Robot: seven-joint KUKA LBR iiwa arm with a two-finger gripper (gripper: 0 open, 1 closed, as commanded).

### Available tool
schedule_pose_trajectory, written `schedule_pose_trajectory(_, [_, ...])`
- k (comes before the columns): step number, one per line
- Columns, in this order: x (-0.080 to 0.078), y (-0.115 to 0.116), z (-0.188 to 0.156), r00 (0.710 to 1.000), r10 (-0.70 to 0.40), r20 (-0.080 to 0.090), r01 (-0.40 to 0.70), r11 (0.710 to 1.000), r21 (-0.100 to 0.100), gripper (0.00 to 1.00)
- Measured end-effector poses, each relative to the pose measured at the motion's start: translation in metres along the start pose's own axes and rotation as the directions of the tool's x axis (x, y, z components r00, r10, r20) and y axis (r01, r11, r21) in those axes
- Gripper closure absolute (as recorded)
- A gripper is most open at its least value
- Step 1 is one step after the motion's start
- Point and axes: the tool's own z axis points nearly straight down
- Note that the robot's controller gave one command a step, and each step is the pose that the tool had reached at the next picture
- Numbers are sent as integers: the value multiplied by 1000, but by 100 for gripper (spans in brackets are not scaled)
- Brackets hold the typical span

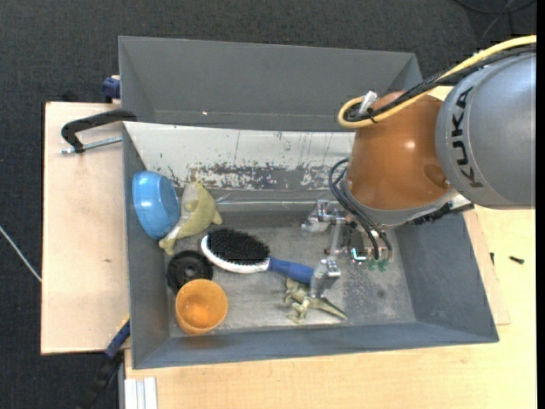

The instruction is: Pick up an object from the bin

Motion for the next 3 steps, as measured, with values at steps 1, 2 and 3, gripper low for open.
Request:
schedule_pose_trajectory(1, [-12,-3,79,998,58,5,-58,998,-11,0])
schedule_pose_trajectory(2, [-7,-1,79,999,53,-12,-53,999,-10,100])
schedule_pose_trajectory(3, [-3,6,-23,998,64,18,-64,998,-3,100])
